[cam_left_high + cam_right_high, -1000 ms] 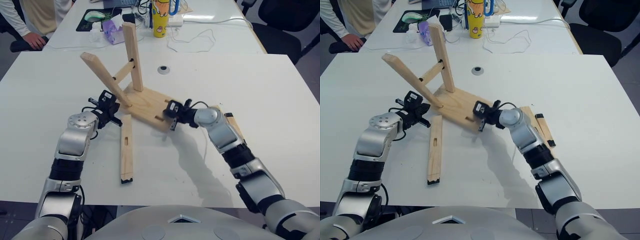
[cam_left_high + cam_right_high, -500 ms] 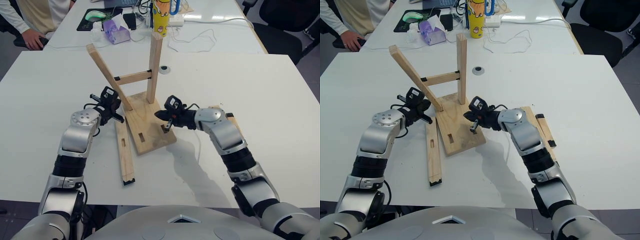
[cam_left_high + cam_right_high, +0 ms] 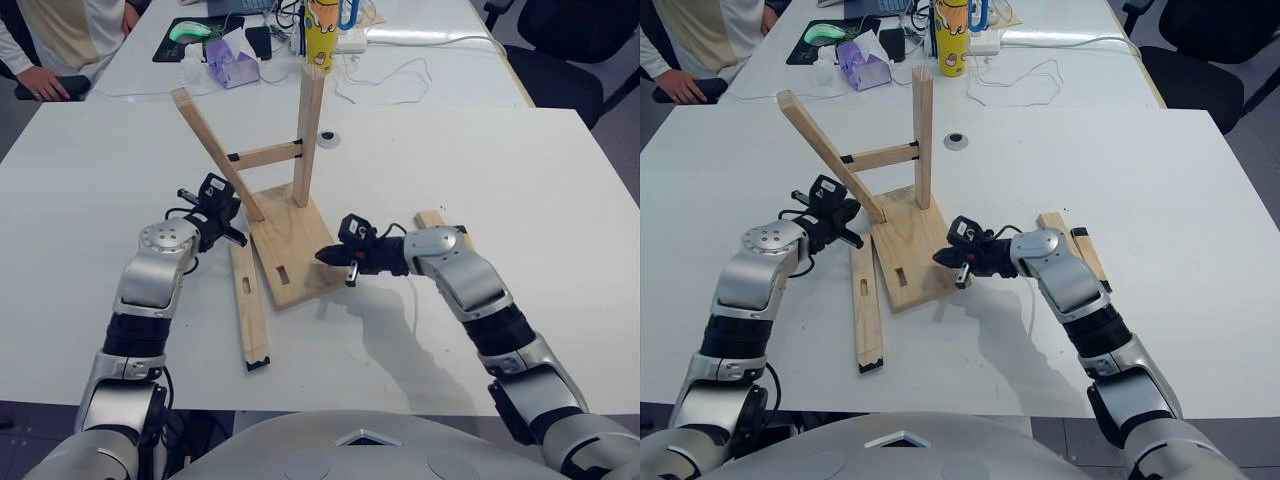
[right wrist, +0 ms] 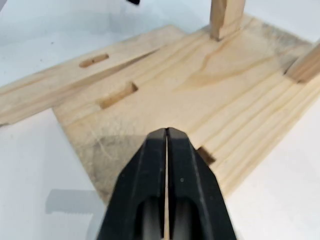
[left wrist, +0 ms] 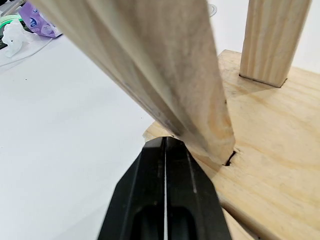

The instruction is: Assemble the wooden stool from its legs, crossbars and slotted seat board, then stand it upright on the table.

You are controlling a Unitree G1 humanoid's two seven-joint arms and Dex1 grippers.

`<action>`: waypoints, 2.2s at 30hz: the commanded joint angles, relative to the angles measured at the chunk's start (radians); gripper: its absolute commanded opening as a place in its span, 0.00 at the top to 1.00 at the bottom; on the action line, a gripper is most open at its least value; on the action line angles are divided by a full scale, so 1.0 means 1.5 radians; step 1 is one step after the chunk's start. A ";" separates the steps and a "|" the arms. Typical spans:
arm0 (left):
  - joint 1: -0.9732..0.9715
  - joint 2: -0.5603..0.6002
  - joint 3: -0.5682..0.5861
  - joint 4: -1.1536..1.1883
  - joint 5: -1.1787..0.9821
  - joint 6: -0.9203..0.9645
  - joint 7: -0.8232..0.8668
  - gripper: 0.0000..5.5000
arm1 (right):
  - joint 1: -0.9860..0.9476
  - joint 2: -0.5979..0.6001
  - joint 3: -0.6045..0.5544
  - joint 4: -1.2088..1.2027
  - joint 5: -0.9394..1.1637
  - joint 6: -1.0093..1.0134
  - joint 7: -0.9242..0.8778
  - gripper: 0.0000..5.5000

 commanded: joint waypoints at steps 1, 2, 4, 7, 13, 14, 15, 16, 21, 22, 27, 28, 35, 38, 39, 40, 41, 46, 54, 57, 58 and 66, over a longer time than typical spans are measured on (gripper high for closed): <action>0.011 0.006 -0.003 -0.015 -0.002 0.013 -0.004 1.00 | 0.004 0.028 0.013 0.041 -0.012 0.032 -0.042 1.00; 0.011 0.005 -0.002 -0.014 -0.001 0.013 -0.003 1.00 | 0.006 0.034 0.017 0.049 -0.017 0.037 -0.054 1.00; 0.012 0.004 0.000 -0.015 0.000 0.013 0.000 1.00 | 0.007 0.046 0.019 0.065 -0.025 0.045 -0.075 1.00; 0.007 0.001 0.006 -0.012 0.001 0.012 0.007 1.00 | -0.006 0.082 -0.009 0.127 -0.024 0.066 -0.128 1.00; 0.004 -0.003 0.008 -0.006 0.003 0.006 0.017 1.00 | -0.020 0.111 -0.054 0.242 -0.040 0.059 -0.225 1.00; 0.004 -0.003 0.008 -0.005 0.003 0.005 0.018 1.00 | -0.021 0.111 -0.060 0.254 -0.040 0.058 -0.233 1.00; 0.003 -0.003 0.009 -0.004 0.003 0.004 0.019 1.00 | -0.022 0.109 -0.064 0.263 -0.041 0.055 -0.240 1.00; 0.002 -0.003 0.009 -0.003 0.003 0.004 0.020 1.00 | -0.023 0.108 -0.070 0.274 -0.041 0.052 -0.248 1.00; -0.005 -0.003 0.008 0.007 0.005 -0.004 0.023 1.00 | -0.035 0.103 -0.108 0.342 -0.039 0.032 -0.289 1.00; -0.007 -0.003 0.008 0.009 0.005 -0.005 0.023 1.00 | -0.036 0.101 -0.114 0.351 -0.037 0.026 -0.290 1.00; -0.026 -0.005 -0.009 0.019 0.008 -0.009 0.013 1.00 | -0.028 0.108 -0.140 0.291 0.005 0.018 -0.249 1.00; -0.028 -0.003 -0.012 0.019 0.008 -0.007 0.011 1.00 | -0.033 0.121 -0.173 0.264 0.039 0.019 -0.247 1.00; -0.025 0.011 -0.035 0.026 0.019 -0.005 -0.003 1.00 | -0.127 0.114 -0.341 0.187 0.145 0.046 -0.307 1.00; -0.045 0.010 -0.060 0.037 0.029 -0.013 -0.017 1.00 | -0.144 0.080 -0.336 0.223 0.100 0.014 -0.332 1.00; -0.055 0.007 -0.068 0.043 0.031 -0.016 -0.020 1.00 | -0.144 0.069 -0.318 0.241 0.073 -0.002 -0.342 1.00; -0.067 0.004 -0.075 0.052 0.034 -0.020 -0.024 1.00 | -0.143 0.060 -0.294 0.265 0.043 -0.013 -0.351 1.00; -0.077 0.002 -0.081 0.060 0.036 -0.024 -0.028 1.00 | -0.142 0.056 -0.272 0.288 0.019 -0.017 -0.357 1.00; -0.116 -0.013 -0.102 0.093 0.043 -0.035 -0.038 1.00 | -0.135 0.076 -0.164 0.382 -0.089 -0.088 -0.372 1.00; -0.202 -0.064 -0.128 0.233 0.060 -0.102 -0.040 1.00 | -0.100 0.091 -0.088 0.335 -0.120 -0.105 -0.299 1.00; -0.253 -0.093 -0.135 0.330 0.078 -0.161 -0.029 1.00 | -0.097 0.086 -0.087 0.316 -0.120 -0.089 -0.281 1.00; -0.270 -0.102 -0.136 0.363 0.084 -0.182 -0.024 1.00 | -0.098 0.086 -0.088 0.313 -0.121 -0.085 -0.279 1.00; -0.375 -0.145 -0.119 0.556 0.096 -0.331 -0.014 1.00 | -0.095 0.086 -0.108 0.276 -0.111 -0.051 -0.270 1.00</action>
